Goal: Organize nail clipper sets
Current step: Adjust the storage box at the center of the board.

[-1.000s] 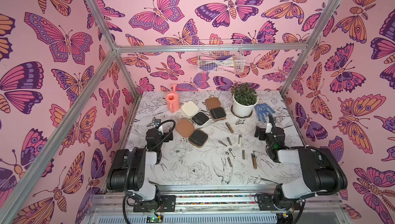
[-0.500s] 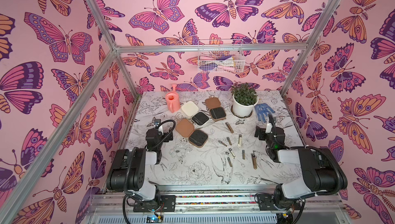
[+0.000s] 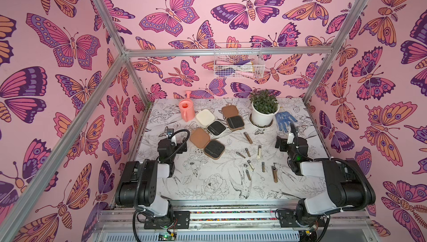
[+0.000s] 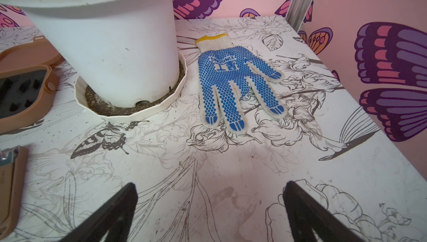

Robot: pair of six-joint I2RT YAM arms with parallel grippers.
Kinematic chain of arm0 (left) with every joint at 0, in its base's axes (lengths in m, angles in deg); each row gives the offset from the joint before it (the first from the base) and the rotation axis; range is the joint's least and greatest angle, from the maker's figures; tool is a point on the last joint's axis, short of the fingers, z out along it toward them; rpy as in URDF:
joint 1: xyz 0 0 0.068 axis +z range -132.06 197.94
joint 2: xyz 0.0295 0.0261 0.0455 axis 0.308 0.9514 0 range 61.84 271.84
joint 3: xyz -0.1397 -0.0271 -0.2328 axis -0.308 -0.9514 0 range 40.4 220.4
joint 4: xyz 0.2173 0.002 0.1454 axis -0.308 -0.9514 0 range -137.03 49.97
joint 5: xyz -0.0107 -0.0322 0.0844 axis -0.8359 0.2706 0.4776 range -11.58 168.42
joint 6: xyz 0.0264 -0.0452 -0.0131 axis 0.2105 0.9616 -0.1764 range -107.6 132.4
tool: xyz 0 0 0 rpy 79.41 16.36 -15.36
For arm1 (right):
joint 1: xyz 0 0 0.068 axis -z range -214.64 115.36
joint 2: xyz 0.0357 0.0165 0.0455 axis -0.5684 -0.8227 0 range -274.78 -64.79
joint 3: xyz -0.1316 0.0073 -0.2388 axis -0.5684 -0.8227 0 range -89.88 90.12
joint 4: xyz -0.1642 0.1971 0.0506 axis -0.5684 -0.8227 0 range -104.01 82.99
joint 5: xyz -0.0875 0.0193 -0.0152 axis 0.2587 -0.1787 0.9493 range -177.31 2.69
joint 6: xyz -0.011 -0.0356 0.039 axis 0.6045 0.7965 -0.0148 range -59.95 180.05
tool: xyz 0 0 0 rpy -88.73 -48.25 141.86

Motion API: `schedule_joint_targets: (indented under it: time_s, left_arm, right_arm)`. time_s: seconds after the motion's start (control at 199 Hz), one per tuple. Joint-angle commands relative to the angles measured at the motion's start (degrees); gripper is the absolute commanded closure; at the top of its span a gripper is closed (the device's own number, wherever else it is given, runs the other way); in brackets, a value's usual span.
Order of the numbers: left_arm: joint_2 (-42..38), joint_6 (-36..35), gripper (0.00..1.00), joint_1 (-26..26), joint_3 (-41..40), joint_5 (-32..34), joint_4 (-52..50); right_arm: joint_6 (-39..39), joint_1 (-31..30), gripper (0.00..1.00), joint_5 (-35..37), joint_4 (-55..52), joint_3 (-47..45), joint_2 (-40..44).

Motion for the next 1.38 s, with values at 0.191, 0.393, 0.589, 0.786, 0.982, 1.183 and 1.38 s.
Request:
schedule_joint_targets:
  time_s: [0.191, 0.393, 0.589, 0.786, 0.982, 1.183, 1.38]
  left_arm:
    - [-0.2, -0.1, 0.00, 0.2, -0.2, -0.4, 1.0]
    - [-10.9, 1.4, 0.00, -0.4, 0.1, 6.9, -7.2]
    - [-30.9, 16.8, 0.00, -2.1, 12.2, 28.1, -37.5]
    - [-34.2, 26.5, 0.06, -3.6, 34.3, 22.8, -73.6]
    - [-31.7, 32.8, 0.19, -9.7, 43.9, 15.1, -98.9]
    - [-32.7, 40.2, 0.04, -12.6, 32.9, 1.7, -104.7]
    - [-29.0, 46.4, 0.07, -15.6, 26.1, 1.9, -104.5]
  right_arm:
    - [0.2, 0.2, 0.00, -0.8, -0.5, 1.4, 0.2]
    - [-0.7, 1.3, 0.07, -2.1, -8.8, 3.0, 9.2]
    - [-6.3, 0.7, 0.00, -3.1, -49.8, 24.0, 20.7]
    - [-9.5, -8.9, 0.00, -0.8, -78.2, 43.0, 19.6]
    - [-11.7, -21.7, 0.00, -0.1, -91.8, 54.1, 11.4]
    - [-13.9, -32.8, 0.00, -1.2, -87.8, 54.1, 3.2]
    - [-15.3, -40.2, 0.06, -6.1, -79.5, 54.7, -10.2]
